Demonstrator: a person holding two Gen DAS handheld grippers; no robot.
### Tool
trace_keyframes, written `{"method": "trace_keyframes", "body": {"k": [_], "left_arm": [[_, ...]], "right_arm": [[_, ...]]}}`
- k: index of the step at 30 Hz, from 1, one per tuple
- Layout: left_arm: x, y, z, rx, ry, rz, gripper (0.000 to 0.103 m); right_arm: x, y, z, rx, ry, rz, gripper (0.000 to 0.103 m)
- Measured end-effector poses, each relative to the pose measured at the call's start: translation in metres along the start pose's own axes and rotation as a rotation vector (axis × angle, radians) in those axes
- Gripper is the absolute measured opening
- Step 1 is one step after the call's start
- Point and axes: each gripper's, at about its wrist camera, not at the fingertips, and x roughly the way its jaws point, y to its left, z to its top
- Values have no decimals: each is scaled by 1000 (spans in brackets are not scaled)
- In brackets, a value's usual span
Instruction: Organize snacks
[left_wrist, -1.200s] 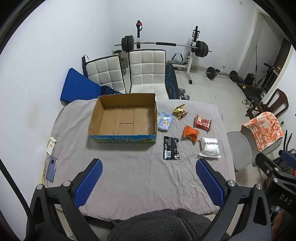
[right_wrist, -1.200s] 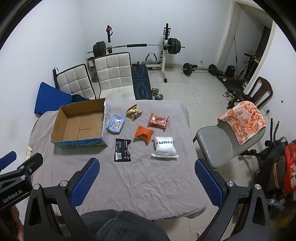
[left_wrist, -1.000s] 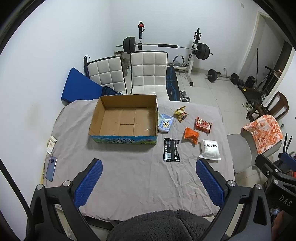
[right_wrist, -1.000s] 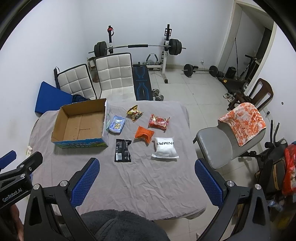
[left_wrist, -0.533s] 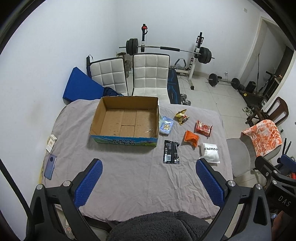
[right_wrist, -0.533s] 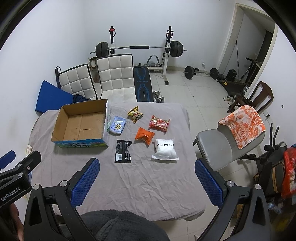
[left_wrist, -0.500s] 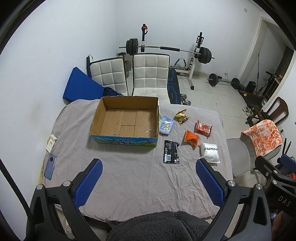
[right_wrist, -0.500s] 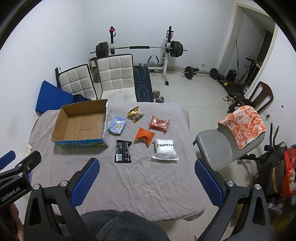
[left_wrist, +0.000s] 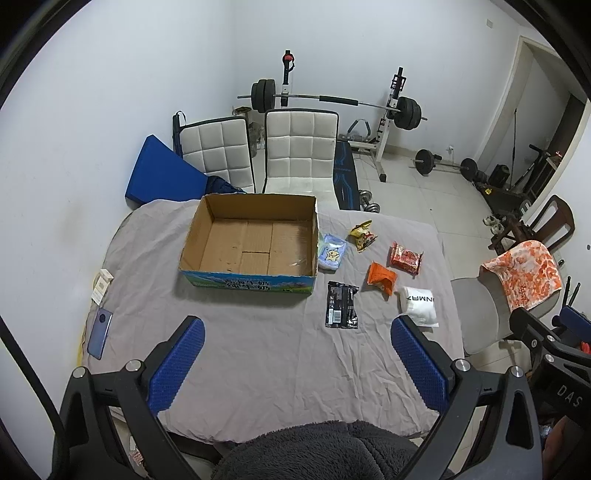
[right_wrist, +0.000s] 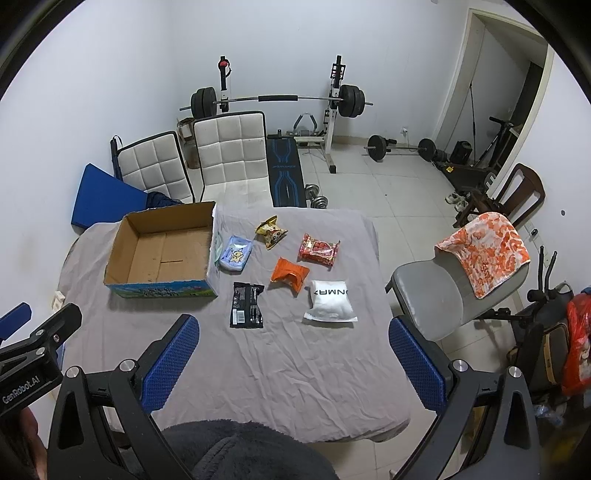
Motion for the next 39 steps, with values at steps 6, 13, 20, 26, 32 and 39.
{"method": "trace_keyframes", "body": {"k": [6, 13, 20, 26, 32, 39], "left_arm": [[-2, 1, -1, -6, -4, 0, 103], [-3, 4, -3, -9, -9, -2, 103], [-3, 5, -4, -6, -13, 0, 103], [-5, 9, -5, -8, -17, 7, 103], [-7, 16, -5, -13, -25, 14, 103], [-4, 15, -5, 3, -23, 13, 103]], "right_arm": [[-2, 3, 3, 0, -1, 6, 103], [-4, 5, 1, -1, -9, 10, 103], [-5, 6, -4, -5, -14, 19, 103], [-7, 5, -7, -8, -19, 31, 103], [-7, 4, -7, -10, -26, 42, 103], [0, -1, -8, 2, -18, 54, 103]]}}
